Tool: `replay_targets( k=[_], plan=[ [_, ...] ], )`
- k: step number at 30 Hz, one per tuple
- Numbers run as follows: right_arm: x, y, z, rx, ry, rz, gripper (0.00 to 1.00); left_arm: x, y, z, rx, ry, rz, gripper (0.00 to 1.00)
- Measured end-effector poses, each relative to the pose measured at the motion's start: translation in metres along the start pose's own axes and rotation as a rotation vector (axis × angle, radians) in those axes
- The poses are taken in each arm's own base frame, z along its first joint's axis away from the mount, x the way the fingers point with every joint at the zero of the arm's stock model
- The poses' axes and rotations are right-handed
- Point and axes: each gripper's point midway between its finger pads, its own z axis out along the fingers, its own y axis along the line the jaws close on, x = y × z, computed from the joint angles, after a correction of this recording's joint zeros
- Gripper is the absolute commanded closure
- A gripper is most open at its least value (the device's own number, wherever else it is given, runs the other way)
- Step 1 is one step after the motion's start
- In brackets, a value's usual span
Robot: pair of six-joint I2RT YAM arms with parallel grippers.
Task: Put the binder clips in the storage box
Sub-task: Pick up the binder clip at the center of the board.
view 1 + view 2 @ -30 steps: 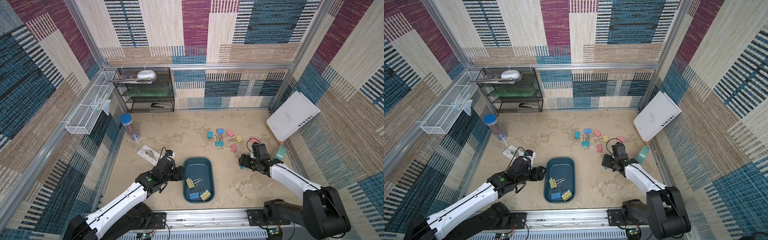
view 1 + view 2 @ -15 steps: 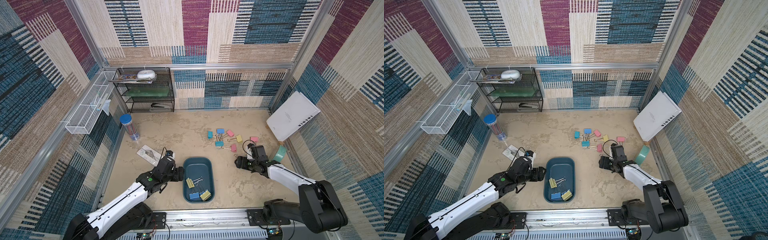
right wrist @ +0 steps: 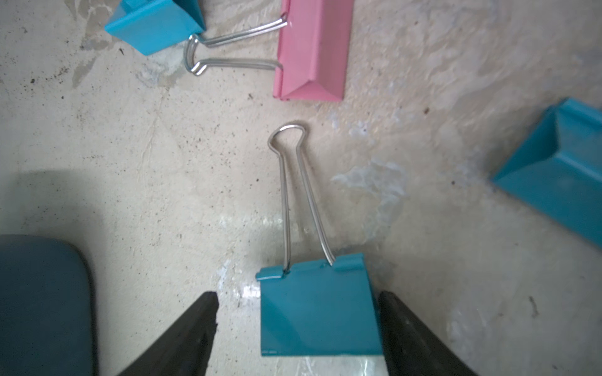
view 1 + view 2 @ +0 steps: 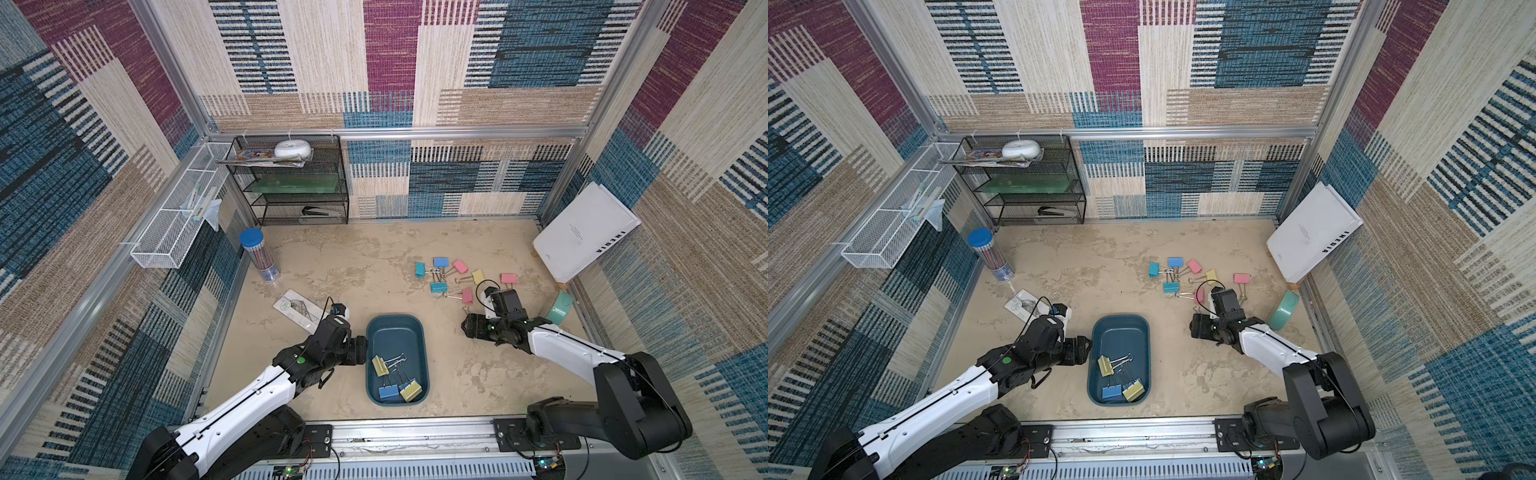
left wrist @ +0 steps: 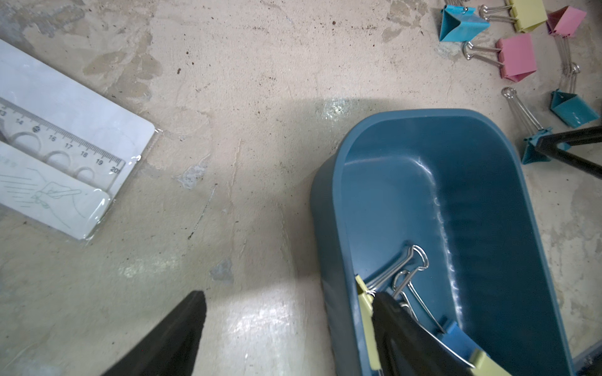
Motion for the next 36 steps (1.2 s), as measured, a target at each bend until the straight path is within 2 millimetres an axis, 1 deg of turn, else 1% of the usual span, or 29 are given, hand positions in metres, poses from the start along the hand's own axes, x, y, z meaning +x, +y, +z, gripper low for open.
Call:
replay_targets(
  k=[5, 14, 17, 20, 23, 28, 31, 32, 33, 34, 36],
  plan=[
    [-0.002, 0.003, 0.003, 0.041, 0.0, -0.028, 0.25, 0.001, 0.001, 0.0, -0.001, 0.0, 0.0, 0.16],
    [0.002, 0.005, 0.008, 0.118, 0.038, -0.071, 0.25, 0.005, 0.004, 0.002, -0.01, 0.009, 0.001, 0.16],
    [0.003, 0.003, 0.01, 0.138, 0.045, -0.077, 0.28, 0.006, 0.004, 0.003, -0.011, 0.011, 0.001, 0.16],
    [0.004, 0.001, 0.011, 0.16, 0.046, -0.077, 0.36, 0.007, 0.005, 0.003, -0.012, 0.013, 0.001, 0.16],
    [0.004, -0.003, 0.011, 0.185, 0.049, -0.074, 0.45, 0.007, 0.004, 0.004, -0.01, 0.011, 0.001, 0.16],
    [0.005, -0.006, 0.012, 0.217, 0.061, -0.074, 0.52, 0.007, 0.005, 0.005, -0.009, 0.01, 0.001, 0.16],
    [0.0, 0.0, 0.008, 0.209, 0.047, -0.081, 0.56, 0.007, 0.005, 0.005, -0.009, 0.008, 0.002, 0.16],
    [0.003, 0.005, 0.005, 0.196, 0.064, -0.087, 0.59, 0.007, 0.004, 0.006, -0.009, 0.008, 0.005, 0.16],
    [0.006, 0.012, 0.0, 0.176, 0.08, -0.094, 0.6, 0.007, 0.005, 0.006, -0.011, 0.01, 0.005, 0.16],
    [0.004, 0.018, -0.005, 0.161, 0.078, -0.103, 0.6, 0.008, 0.005, 0.007, -0.012, 0.012, 0.005, 0.16],
    [-0.011, 0.041, -0.02, 0.114, 0.034, -0.13, 0.61, 0.007, 0.005, 0.007, -0.011, 0.01, 0.006, 0.17]
  ],
)
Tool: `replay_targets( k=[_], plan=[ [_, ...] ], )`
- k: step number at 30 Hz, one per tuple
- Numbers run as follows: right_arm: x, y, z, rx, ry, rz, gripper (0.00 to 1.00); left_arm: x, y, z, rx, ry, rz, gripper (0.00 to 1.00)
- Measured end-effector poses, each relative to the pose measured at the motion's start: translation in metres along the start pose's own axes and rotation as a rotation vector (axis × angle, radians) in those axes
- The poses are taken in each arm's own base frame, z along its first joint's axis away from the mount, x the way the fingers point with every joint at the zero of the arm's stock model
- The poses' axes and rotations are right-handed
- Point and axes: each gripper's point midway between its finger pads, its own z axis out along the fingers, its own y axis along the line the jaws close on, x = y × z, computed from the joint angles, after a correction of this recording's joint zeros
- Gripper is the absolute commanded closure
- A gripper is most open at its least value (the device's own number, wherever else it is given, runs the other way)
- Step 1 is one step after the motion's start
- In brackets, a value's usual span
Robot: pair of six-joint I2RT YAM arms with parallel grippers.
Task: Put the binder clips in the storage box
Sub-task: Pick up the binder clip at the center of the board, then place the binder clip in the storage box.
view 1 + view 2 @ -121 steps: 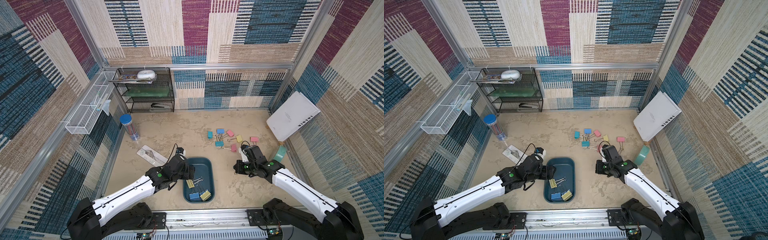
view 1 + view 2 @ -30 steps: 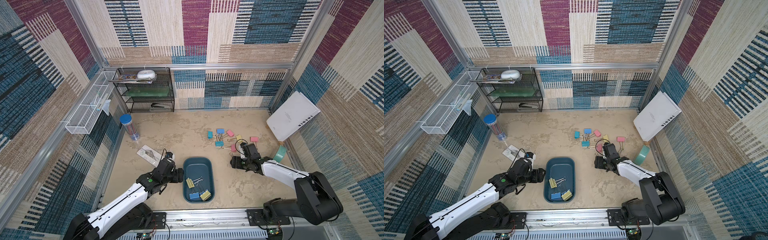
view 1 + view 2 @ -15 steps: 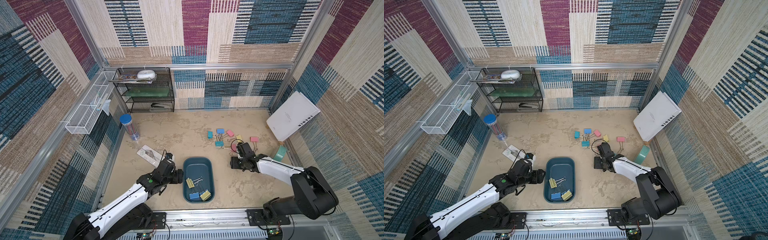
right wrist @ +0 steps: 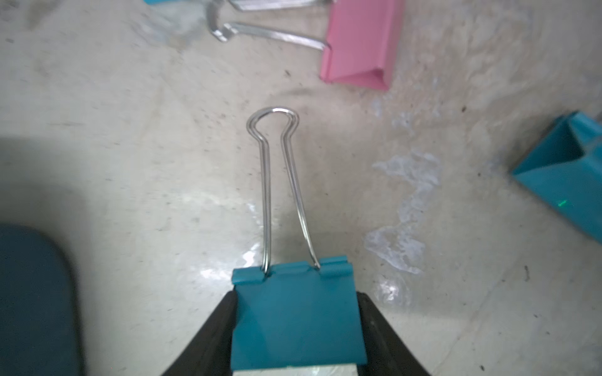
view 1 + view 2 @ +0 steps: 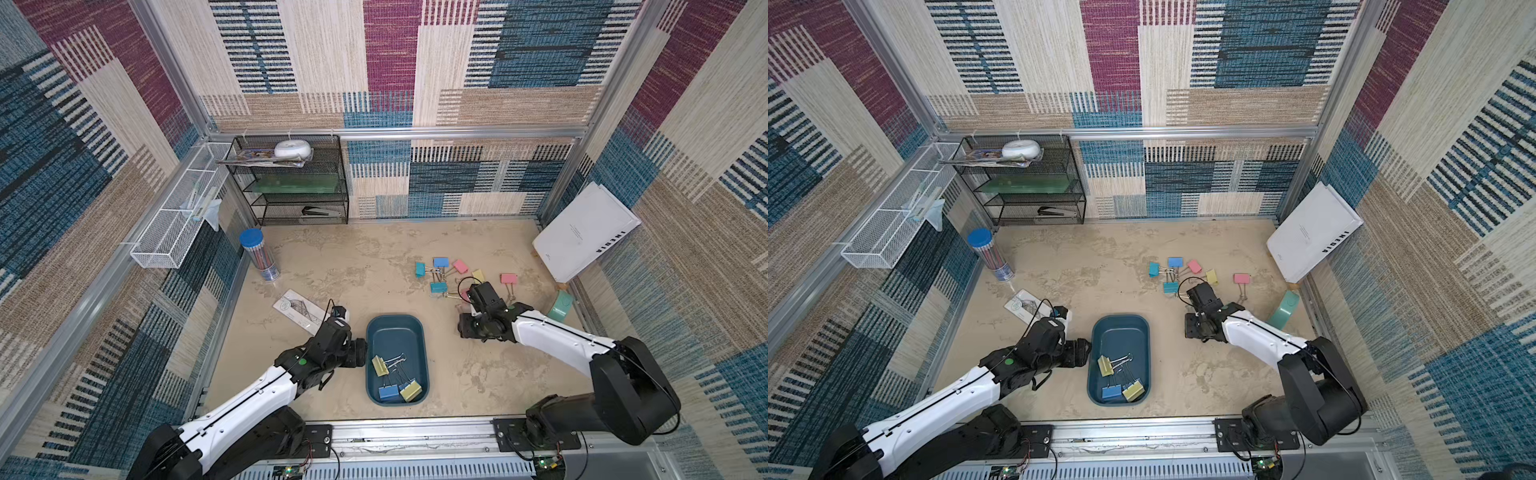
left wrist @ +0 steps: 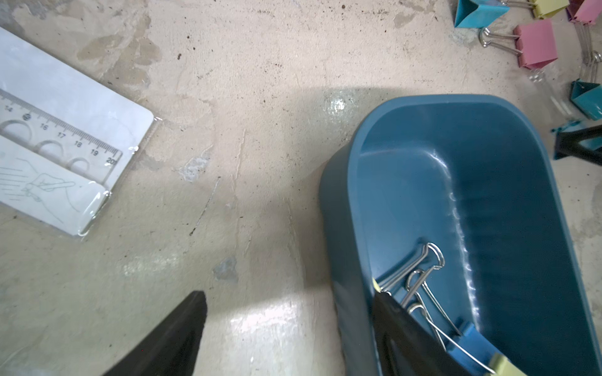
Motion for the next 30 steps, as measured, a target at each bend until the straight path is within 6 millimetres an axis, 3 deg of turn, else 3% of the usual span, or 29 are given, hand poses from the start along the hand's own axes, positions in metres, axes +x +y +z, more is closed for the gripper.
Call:
replay_targets(
  k=[3, 6, 11, 17, 22, 30],
  plan=[
    [-0.017, 0.032, -0.023, -0.075, -0.05, -0.042, 0.61, 0.0, 0.0, 0.0, 0.0, -0.002, 0.003, 0.17],
    [-0.012, 0.073, -0.04, -0.159, -0.046, -0.118, 0.61, -0.001, 0.0, -0.001, 0.003, -0.006, 0.004, 0.17],
    [0.037, 0.155, -0.064, -0.318, 0.022, -0.283, 0.61, 0.0, 0.0, -0.001, 0.002, -0.007, 0.006, 0.17],
    [0.097, 0.216, -0.066, -0.381, 0.13, -0.413, 0.6, 0.0, 0.0, -0.001, 0.001, -0.007, 0.006, 0.17],
    [0.121, 0.222, -0.047, -0.34, 0.196, -0.433, 0.6, -0.001, 0.0, -0.002, 0.002, -0.011, 0.006, 0.17],
    [0.13, 0.21, -0.036, -0.294, 0.223, -0.414, 0.59, -0.002, 0.0, -0.003, 0.006, -0.016, 0.005, 0.17]
  ],
)
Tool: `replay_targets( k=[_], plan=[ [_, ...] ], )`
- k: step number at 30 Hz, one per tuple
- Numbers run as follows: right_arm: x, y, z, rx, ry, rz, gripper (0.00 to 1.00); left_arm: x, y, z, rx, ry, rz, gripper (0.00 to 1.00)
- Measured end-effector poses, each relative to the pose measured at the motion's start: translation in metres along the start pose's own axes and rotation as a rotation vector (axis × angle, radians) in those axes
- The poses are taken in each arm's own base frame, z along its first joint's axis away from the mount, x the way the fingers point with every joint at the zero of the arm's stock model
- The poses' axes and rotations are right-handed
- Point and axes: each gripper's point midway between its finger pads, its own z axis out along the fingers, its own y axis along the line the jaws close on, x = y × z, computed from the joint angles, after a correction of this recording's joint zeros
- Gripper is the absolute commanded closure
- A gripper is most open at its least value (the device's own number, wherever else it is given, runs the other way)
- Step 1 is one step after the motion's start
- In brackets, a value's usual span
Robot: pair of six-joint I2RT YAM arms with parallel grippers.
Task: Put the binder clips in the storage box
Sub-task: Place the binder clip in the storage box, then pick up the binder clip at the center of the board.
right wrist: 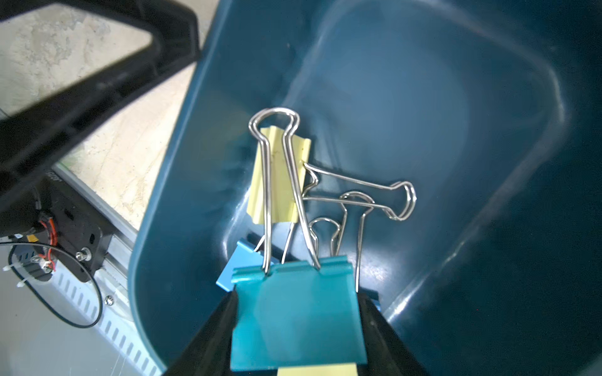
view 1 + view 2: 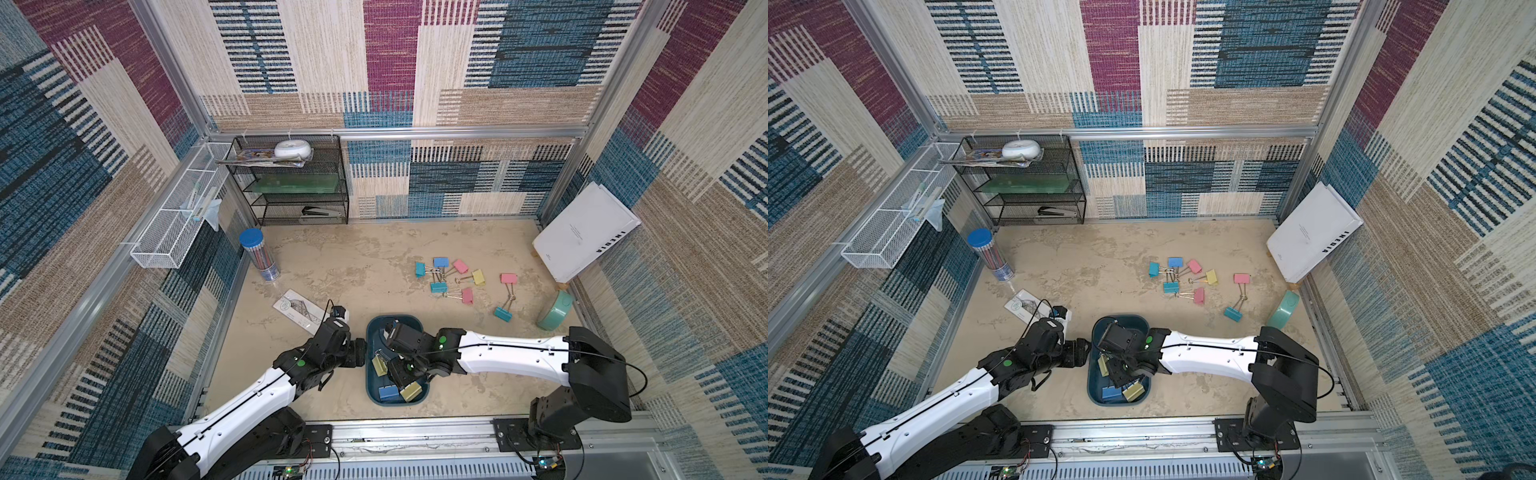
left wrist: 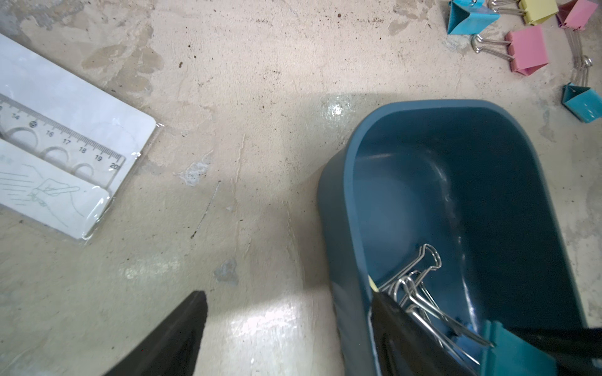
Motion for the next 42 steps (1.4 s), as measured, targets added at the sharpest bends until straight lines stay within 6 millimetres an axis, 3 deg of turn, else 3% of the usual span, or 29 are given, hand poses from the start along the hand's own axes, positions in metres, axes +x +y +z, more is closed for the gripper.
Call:
replay_targets(
  k=[6, 10, 12, 16, 20, 21, 23, 24, 27, 30, 31, 36, 42],
  plan=[
    [0.012, -0.01, 0.012, 0.033, 0.04, 0.012, 0.49, 0.0, 0.0, 0.0, 0.0, 0.0, 0.0, 0.17],
    [0.01, -0.012, 0.015, 0.047, 0.04, 0.021, 0.3, 0.0, 0.0, 0.0, 0.0, 0.0, 0.0, 0.17],
    [0.006, -0.011, 0.013, 0.042, 0.027, 0.024, 0.25, 0.0, 0.0, 0.0, 0.0, 0.0, 0.0, 0.17],
    [-0.009, -0.014, -0.007, 0.039, -0.031, 0.04, 0.18, 0.0, 0.0, 0.0, 0.0, 0.0, 0.0, 0.17],
    [-0.038, -0.025, -0.05, 0.012, -0.168, 0.09, 0.15, 0.0, 0.0, 0.0, 0.0, 0.0, 0.0, 0.17],
    [-0.049, -0.038, -0.063, 0.019, -0.215, 0.129, 0.15, 0.0, 0.0, 0.0, 0.0, 0.0, 0.0, 0.17],
    [-0.063, -0.085, -0.081, 0.057, -0.286, 0.246, 0.15, 0.0, 0.0, 0.0, 0.0, -0.001, 0.0, 0.17],
    [-0.066, -0.119, -0.088, 0.099, -0.316, 0.321, 0.14, 0.0, 0.0, 0.0, 0.001, -0.002, 0.0, 0.17],
    [-0.051, -0.204, -0.097, 0.254, -0.326, 0.494, 0.14, 0.001, 0.001, 0.0, 0.0, -0.001, 0.0, 0.17],
    [-0.03, -0.277, -0.104, 0.377, -0.332, 0.657, 0.14, 0.001, 0.001, 0.0, 0.001, -0.002, 0.0, 0.17],
    [-0.02, -0.293, -0.104, 0.403, -0.321, 0.699, 0.14, 0.001, 0.001, 0.0, 0.001, -0.001, 0.0, 0.17],
    [0.006, -0.333, -0.102, 0.44, -0.303, 0.813, 0.14, 0.002, 0.001, 0.0, 0.001, 0.001, 0.0, 0.17],
    [0.015, -0.35, -0.084, 0.422, -0.271, 0.867, 0.14, 0.002, 0.001, 0.0, 0.004, -0.002, 0.0, 0.17]
  ],
)
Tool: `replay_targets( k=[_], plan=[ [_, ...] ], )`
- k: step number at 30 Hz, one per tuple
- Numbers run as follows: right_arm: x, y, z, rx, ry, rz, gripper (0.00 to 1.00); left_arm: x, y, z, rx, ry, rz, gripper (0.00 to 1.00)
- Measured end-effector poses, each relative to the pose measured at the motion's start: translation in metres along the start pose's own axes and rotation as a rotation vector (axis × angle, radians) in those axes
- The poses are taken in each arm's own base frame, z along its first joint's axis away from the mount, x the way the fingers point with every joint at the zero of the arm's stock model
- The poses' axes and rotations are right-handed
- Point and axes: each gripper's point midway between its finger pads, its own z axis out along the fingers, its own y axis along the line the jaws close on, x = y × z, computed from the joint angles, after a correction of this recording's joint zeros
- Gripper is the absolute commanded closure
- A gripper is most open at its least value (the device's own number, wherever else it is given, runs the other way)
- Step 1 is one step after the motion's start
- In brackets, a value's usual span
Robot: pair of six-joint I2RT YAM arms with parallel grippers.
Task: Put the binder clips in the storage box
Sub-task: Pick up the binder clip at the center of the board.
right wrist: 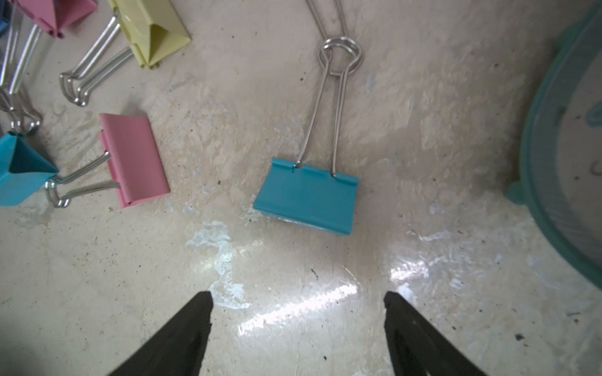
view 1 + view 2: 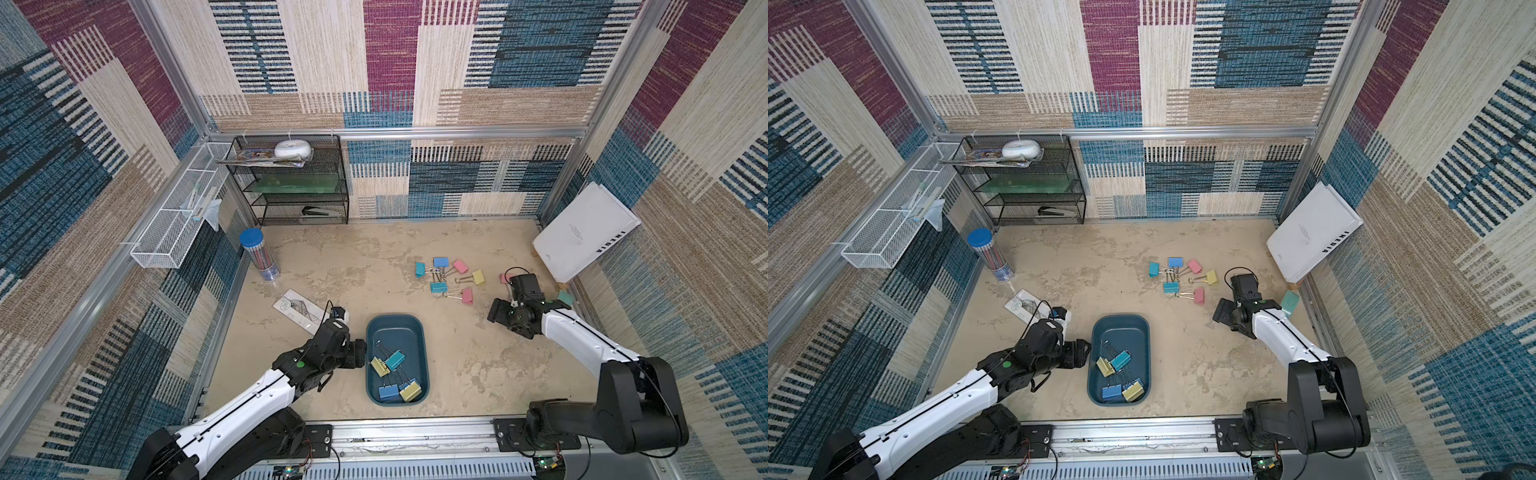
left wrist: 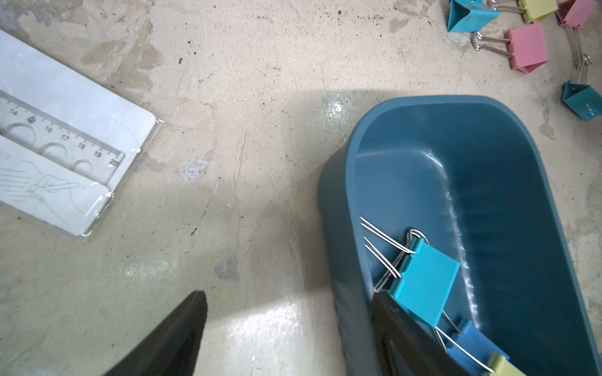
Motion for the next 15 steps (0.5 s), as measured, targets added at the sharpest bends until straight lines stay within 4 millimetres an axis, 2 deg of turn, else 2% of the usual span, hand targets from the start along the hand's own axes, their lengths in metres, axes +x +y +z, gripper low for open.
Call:
replay_targets(
  k=[5, 15],
  plan=[
    [0.0, 0.001, 0.014, -0.009, 0.02, 0.01, 0.14, 0.0, 0.0, 0.0, 0.001, -0.002, 0.0, 0.17],
    [-0.016, 0.006, 0.033, 0.002, 0.026, 0.004, 0.17, -0.001, 0.0, 0.0, 0.002, -0.003, 0.0, 0.17]
  ],
)
